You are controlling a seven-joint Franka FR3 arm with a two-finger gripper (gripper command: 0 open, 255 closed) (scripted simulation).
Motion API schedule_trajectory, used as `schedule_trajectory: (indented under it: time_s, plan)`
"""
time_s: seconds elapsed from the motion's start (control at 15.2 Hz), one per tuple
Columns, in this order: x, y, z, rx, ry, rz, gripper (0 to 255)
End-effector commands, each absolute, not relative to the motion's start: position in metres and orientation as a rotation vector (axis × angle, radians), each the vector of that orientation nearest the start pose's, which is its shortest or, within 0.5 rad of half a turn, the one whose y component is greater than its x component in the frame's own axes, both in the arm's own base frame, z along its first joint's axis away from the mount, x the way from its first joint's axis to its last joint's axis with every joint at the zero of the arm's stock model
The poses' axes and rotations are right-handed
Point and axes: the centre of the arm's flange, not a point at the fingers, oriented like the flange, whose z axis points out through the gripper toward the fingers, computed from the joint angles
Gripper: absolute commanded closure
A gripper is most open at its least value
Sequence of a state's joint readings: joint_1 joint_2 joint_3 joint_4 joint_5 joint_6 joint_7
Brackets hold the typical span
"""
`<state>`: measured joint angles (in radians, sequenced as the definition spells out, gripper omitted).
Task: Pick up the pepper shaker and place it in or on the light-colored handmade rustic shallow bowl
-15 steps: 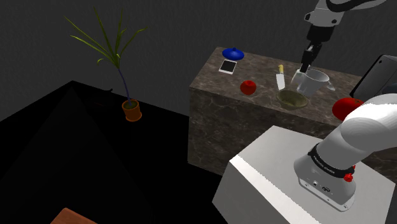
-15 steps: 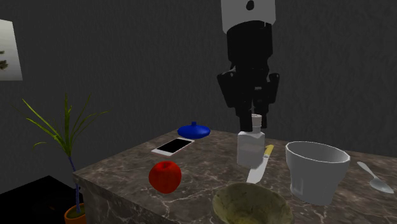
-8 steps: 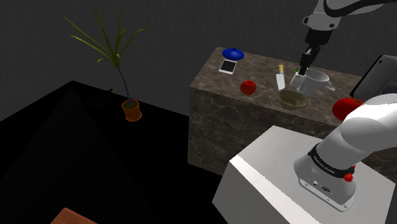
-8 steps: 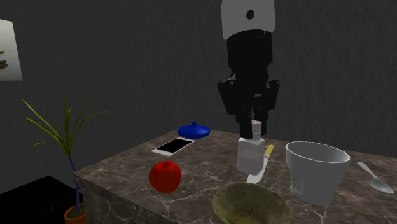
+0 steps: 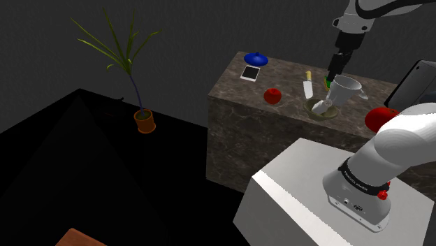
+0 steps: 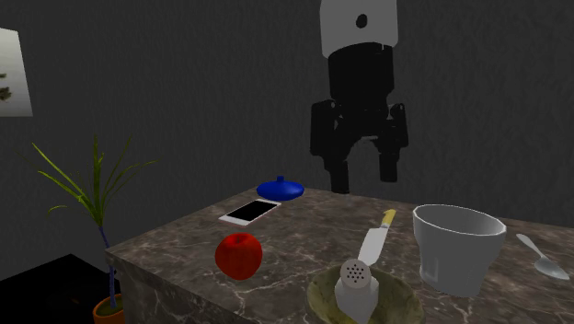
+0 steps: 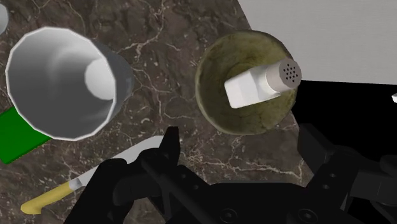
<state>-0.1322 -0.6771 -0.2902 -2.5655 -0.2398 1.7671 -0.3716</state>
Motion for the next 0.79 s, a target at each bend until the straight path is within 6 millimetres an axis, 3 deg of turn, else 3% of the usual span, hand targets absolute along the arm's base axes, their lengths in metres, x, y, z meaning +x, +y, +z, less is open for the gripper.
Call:
schedule_trajectory:
  time_s: [0.0,0.2,0.73]
  plan:
    - [0.299,-0.160,0.475,-3.130,-0.136,0.226,0]
    - [0.305,-0.160,0.512,-3.130,-0.136,0.226,0]
    - [0.305,-0.160,0.512,-3.130,-0.136,0.226,0]
